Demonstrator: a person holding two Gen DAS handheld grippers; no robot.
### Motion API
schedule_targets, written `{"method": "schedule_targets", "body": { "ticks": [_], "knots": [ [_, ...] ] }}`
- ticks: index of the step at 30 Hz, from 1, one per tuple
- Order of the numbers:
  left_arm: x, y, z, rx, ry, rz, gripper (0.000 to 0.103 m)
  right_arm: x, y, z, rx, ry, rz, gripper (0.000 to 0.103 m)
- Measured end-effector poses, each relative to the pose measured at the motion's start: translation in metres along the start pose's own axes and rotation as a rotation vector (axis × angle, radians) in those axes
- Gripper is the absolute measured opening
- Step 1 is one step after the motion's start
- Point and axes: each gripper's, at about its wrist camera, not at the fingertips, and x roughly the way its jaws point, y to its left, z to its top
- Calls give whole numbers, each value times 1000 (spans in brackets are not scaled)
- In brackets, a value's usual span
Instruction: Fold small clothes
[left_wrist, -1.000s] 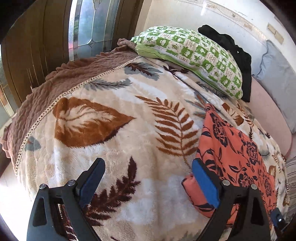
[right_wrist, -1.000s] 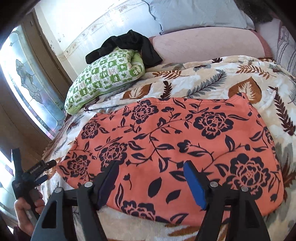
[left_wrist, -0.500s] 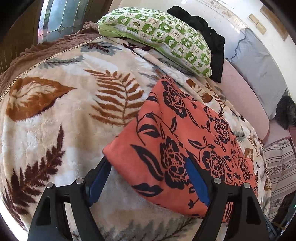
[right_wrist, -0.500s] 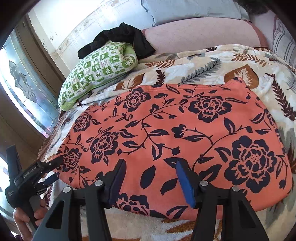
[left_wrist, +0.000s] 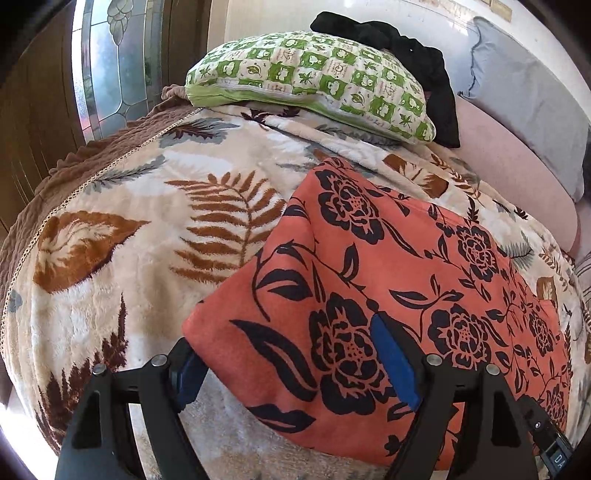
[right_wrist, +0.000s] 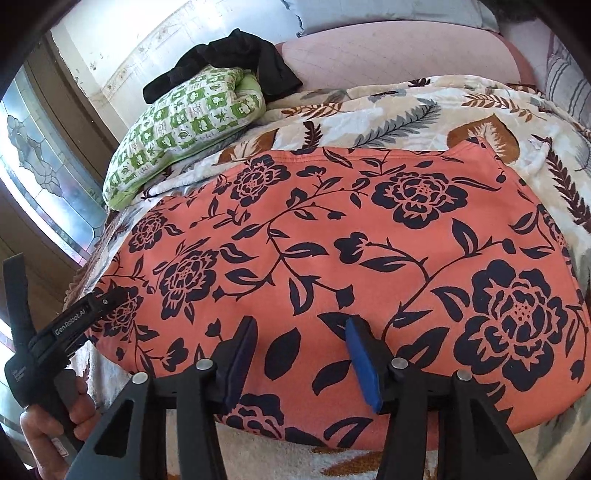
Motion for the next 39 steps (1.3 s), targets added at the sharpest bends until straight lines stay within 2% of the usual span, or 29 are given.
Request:
{"method": "schedule_targets", "body": {
  "ticks": [39],
  "knots": [
    [3, 3, 0, 12, 2, 25, 83, 2, -3, -1, 10, -6, 2, 54]
  ]
}}
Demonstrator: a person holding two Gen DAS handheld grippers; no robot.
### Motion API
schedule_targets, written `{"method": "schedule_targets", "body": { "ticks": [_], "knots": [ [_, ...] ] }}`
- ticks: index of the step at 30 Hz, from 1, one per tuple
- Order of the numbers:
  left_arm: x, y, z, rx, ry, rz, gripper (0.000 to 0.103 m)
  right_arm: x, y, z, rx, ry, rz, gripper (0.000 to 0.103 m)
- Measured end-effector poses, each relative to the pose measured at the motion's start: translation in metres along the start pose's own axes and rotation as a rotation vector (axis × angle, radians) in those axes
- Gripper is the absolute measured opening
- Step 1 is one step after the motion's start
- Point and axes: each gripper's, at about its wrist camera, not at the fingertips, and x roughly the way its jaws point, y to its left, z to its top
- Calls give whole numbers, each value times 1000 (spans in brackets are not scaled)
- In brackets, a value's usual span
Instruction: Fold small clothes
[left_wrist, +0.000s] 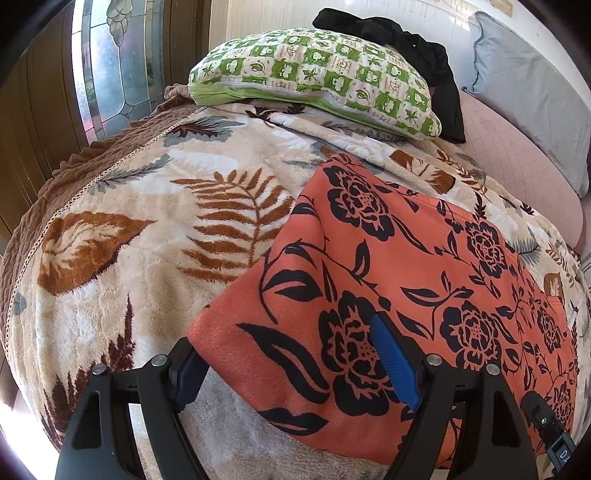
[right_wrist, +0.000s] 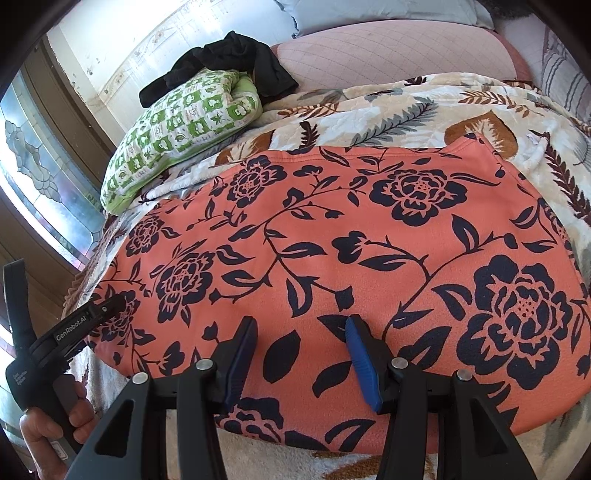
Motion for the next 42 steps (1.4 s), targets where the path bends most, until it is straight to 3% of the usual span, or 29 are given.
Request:
{"method": "schedule_targets", "body": {
  "ticks": [8, 12, 15, 17, 20, 23, 26, 31, 33, 35, 36, 38, 40, 42],
  "knots": [
    [-2, 3, 2, -5, -4, 0, 83, -11, -4, 8, 8, -22, -8, 52],
    [-19, 19, 13, -17, -119, 105, 83, -41, -54, 33, 155, -153, -80, 52],
    [-33, 37, 21, -45, -217, 192, 83, -29, -104, 37, 315, -62, -113, 51],
    [-40, 41, 24, -42, -253, 195, 83, -23, -127, 33, 380, -38, -80, 25],
    [-46, 30, 22, -7, -279, 109, 83, -36, -135, 37, 391, -69, -30, 25],
    [-46, 2, 14, 92, -264, 36, 83, -55, -144, 37, 416, -130, -34, 29],
    [-45, -15, 10, 131, -262, 66, 83, -69, -150, 34, 431, -179, 15, 29],
    [-46, 11, 1, -7, -180, 50, 83, -66, -132, 29, 349, -149, 30, 29],
    [-44, 28, -7, -76, -139, 62, 83, -55, -126, 27, 337, -85, 50, 29],
    [-40, 44, -14, -138, -92, 59, 83, -28, -116, 23, 313, 47, 7, 30],
    [-37, 50, -18, -163, -66, 56, 83, -22, -110, 20, 293, 67, -26, 30],
    [-33, 60, -28, -213, -20, 10, 83, -28, -95, 21, 240, 40, -70, 29],
    [-29, 62, -33, -243, 11, -58, 83, -34, -86, 22, 233, 22, 0, 29],
    [-27, 57, -32, -242, 18, -108, 83, -37, -82, 20, 225, 12, 13, 29]
  ]
}}
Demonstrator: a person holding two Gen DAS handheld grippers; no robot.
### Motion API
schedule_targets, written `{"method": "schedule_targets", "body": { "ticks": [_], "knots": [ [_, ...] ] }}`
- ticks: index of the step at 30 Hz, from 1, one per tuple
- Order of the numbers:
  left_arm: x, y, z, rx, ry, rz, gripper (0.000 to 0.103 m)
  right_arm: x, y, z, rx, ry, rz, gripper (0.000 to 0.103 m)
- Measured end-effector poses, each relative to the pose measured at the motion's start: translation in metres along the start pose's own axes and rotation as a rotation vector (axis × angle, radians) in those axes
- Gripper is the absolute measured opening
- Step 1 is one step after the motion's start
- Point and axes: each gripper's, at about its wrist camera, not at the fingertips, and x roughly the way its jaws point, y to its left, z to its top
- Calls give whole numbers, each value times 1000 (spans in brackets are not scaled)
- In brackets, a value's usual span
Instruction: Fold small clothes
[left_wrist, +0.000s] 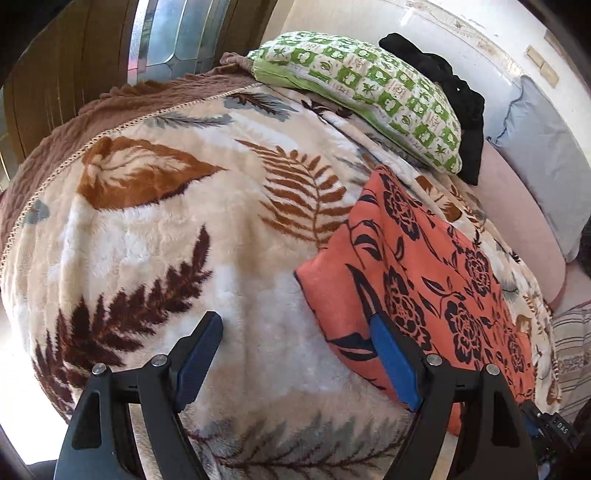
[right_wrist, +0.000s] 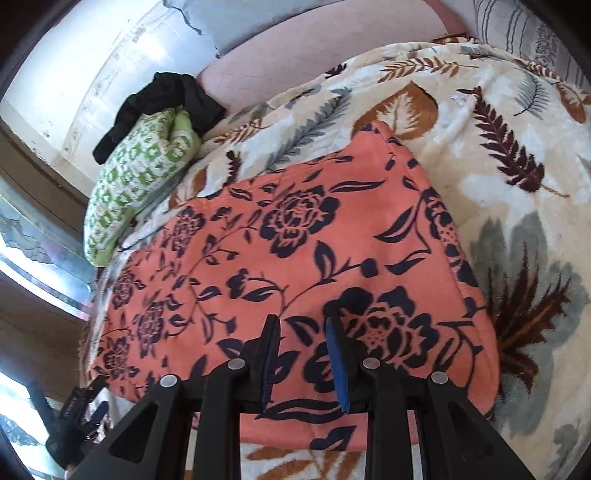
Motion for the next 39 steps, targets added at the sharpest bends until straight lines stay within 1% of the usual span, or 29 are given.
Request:
{"method": "schedule_targets", "body": {
  "ticks": [3, 5, 6, 8, 9, 10, 11, 12, 13, 15, 16, 19, 22, 23, 26, 29, 30, 32, 33, 34, 35, 36, 37, 38, 39],
  "knots": [
    [5, -9, 0, -1, 4, -52, 83, 6, 2, -6, -11, 19, -24, 29],
    [15, -16, 0, -13, 38, -111, 83, 12, -3, -7, 15, 42, -21, 29],
    [21, -19, 0, -13, 53, -119, 83, 14, -4, -7, 23, 42, -18, 30],
    [25, -25, 3, -4, 17, -95, 83, 14, -4, -7, 19, 40, -18, 30],
    [27, -29, 5, 7, 5, -95, 82, 14, -3, -7, 15, 39, -19, 29],
    [30, -32, 7, 22, 2, -103, 75, 15, -4, -7, 14, 39, -18, 29],
    [33, -36, 8, 37, 1, -108, 64, 16, -5, -7, 15, 38, -14, 29],
    [36, -37, 8, 51, 2, -96, 45, 16, -5, -6, 16, 37, -9, 29],
    [37, -39, 8, 63, -2, -87, 38, 15, -6, -5, 17, 34, 0, 29],
    [36, -41, 8, 70, -20, -101, 28, 12, -10, -2, 24, 24, 17, 29],
    [34, -45, 8, 89, -33, -97, 25, 9, -13, 0, 31, 15, 20, 29],
    [21, -63, 8, 179, -80, -101, 22, 0, -23, 6, 65, -12, 30, 29],
    [-1, -95, 5, 330, -142, -105, 22, -11, -35, 14, 103, -41, 45, 29],
    [-9, -109, 3, 388, -163, -111, 21, -15, -39, 17, 115, -53, 50, 29],
    [-30, -157, -9, 540, -193, -142, 21, -27, -51, 25, 149, -86, 70, 29],
    [-48, -213, -37, 699, -204, -219, 21, -41, -61, 35, 170, -127, 96, 29],
    [-52, -232, -51, 755, -199, -243, 21, -45, -64, 39, 176, -143, 106, 29],
    [-54, -265, -83, 875, -164, -298, 27, -53, -69, 46, 180, -164, 137, 29],
    [-54, -277, -97, 930, -136, -336, 35, -55, -72, 50, 185, -171, 170, 29],
    [-55, -283, -107, 965, -107, -389, 48, -57, -74, 53, 192, -174, 212, 29],
    [-60, -284, -111, 974, -88, -447, 52, -57, -76, 57, 200, -168, 249, 32],
    [-66, -281, -112, 966, -94, -502, 62, -56, -79, 60, 208, -153, 286, 38],
    [-74, -274, -109, 952, -121, -548, 73, -53, -79, 63, 217, -143, 309, 68],
    [-82, -266, -104, 934, -157, -577, 78, -50, -80, 64, 232, -142, 334, 80],
    [-85, -258, -95, 905, -192, -590, 84, -46, -78, 65, 238, -133, 342, 80]
  ]
}}
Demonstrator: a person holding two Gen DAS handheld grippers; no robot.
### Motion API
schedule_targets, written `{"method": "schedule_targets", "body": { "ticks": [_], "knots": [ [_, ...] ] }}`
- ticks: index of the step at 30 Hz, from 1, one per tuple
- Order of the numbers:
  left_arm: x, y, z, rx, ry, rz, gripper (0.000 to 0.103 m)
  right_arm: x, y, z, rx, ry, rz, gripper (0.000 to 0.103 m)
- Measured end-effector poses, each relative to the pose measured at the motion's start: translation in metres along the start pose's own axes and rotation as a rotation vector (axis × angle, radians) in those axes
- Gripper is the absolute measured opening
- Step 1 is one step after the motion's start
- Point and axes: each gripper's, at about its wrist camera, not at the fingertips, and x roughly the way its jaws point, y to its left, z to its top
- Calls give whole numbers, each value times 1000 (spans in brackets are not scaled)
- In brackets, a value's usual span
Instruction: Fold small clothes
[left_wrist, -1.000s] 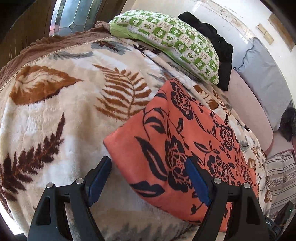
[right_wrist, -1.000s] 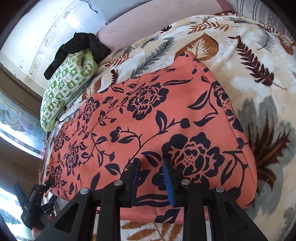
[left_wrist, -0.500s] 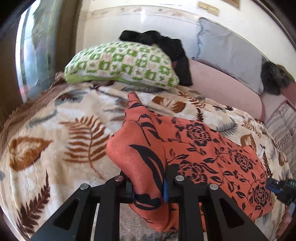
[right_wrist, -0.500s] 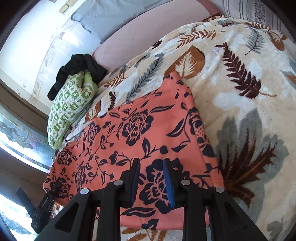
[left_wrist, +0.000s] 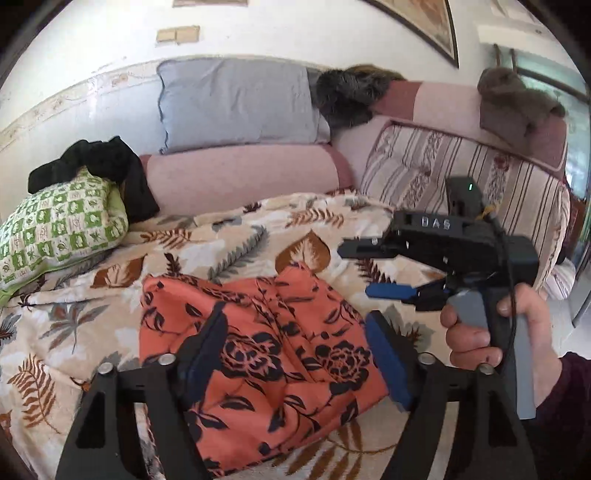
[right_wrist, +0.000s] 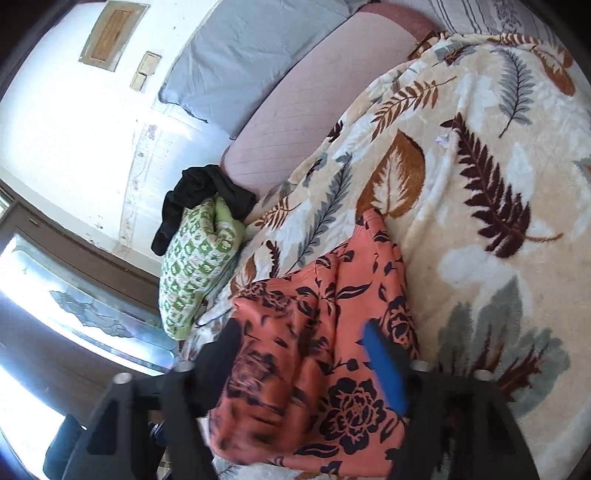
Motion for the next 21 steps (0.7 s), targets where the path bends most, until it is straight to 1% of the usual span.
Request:
{"method": "schedule_targets", "body": {
  "ticks": [1, 2, 4, 6, 7, 9, 11, 13, 15, 16, 17, 18, 20, 21],
  "knots": [
    [-5, 12, 1, -23, -28, 15, 85, 5, -1, 0, 5, 17, 2, 80],
    [-6, 26, 1, -49, -36, 34, 85, 11, -1, 0, 12, 34, 4, 80],
    [-1, 57, -4, -125, -20, 101, 85, 27, -3, 0, 30, 73, 7, 79],
    [9, 91, -15, -225, 18, 152, 85, 46, -2, -3, 33, 118, -3, 78],
    [15, 106, -23, -270, 49, 179, 85, 54, -1, -5, 27, 136, -13, 77],
    [28, 128, -33, -341, 128, 230, 85, 75, 1, -12, 5, 175, -61, 76],
    [38, 136, -40, -348, 169, 264, 85, 91, 5, -17, -23, 188, -116, 76],
    [47, 135, -45, -309, 209, 316, 85, 102, 9, -20, -45, 200, -129, 73],
    [52, 132, -50, -299, 243, 314, 85, 110, 17, -25, -63, 233, -122, 67],
    [54, 130, -52, -297, 257, 304, 85, 116, 22, -30, -83, 267, -116, 60],
    [57, 127, -53, -292, 270, 292, 85, 121, 28, -36, -111, 294, -118, 55],
    [60, 123, -53, -282, 282, 277, 85, 125, 34, -42, -154, 292, -142, 53],
    [62, 117, -52, -264, 286, 250, 85, 126, 41, -48, -209, 270, -187, 28],
    [61, 113, -51, -253, 279, 236, 85, 123, 41, -47, -201, 248, -175, 24]
  ]
}}
